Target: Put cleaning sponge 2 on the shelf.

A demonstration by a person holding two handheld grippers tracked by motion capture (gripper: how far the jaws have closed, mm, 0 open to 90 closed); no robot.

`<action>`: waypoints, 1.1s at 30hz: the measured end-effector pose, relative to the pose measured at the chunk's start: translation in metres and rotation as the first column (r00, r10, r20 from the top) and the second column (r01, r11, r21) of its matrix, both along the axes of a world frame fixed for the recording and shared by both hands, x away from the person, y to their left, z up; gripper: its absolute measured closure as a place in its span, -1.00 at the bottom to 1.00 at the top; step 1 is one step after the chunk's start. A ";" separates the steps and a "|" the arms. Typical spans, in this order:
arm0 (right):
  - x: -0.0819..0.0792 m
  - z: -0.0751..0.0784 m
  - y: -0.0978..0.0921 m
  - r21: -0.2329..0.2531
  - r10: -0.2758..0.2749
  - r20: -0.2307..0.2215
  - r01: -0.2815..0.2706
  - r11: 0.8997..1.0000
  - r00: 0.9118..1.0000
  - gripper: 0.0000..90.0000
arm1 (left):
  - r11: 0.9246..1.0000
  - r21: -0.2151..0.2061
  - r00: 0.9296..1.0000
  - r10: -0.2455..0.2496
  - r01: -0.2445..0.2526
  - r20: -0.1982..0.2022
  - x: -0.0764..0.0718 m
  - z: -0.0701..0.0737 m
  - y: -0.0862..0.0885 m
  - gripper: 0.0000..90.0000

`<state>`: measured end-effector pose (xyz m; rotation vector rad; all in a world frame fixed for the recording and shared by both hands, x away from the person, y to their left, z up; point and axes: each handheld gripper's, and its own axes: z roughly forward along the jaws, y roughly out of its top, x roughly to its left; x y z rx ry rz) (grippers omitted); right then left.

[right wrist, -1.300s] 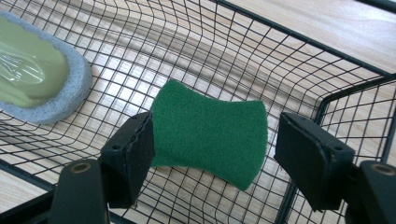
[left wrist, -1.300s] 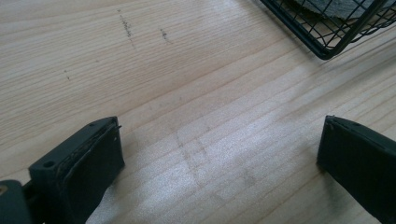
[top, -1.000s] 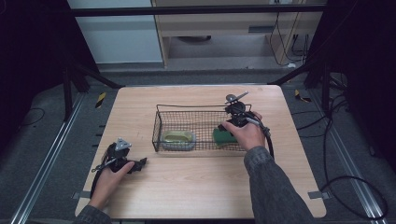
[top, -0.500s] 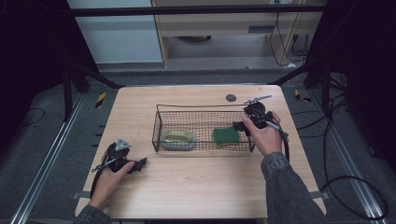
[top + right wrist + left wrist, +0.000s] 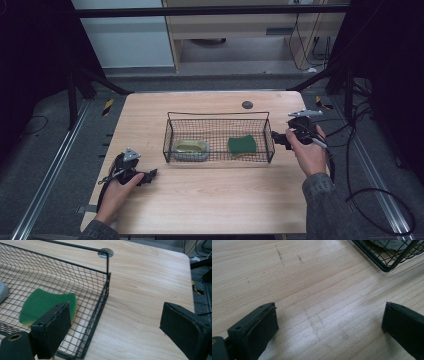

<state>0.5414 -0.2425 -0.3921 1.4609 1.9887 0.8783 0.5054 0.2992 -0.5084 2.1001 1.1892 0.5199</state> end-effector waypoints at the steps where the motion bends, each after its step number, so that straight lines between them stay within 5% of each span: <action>1: -0.002 -0.001 -0.003 0.000 -0.002 0.010 0.002 1.000 1.000 -0.77 | 1.000 0.000 1.000 0.000 0.000 0.000 0.000 0.000 0.000 -1.00; 10: -0.019 -0.023 -0.024 -0.011 -0.021 0.032 0.021 1.000 0.999 -0.76 | 1.000 -0.001 1.000 0.000 0.000 0.000 0.000 0.000 0.000 -1.00; 20: -0.030 -0.064 -0.039 -0.007 -0.038 -0.017 0.038 0.999 0.999 -0.74 | 1.000 0.000 1.000 0.000 0.000 0.001 0.001 0.000 0.000 -1.00; 33: -0.035 -0.106 -0.051 0.055 -0.077 -0.066 0.080 0.995 0.995 -0.74 | 1.000 0.003 1.000 -0.002 0.002 -0.001 0.001 0.000 0.000 -1.00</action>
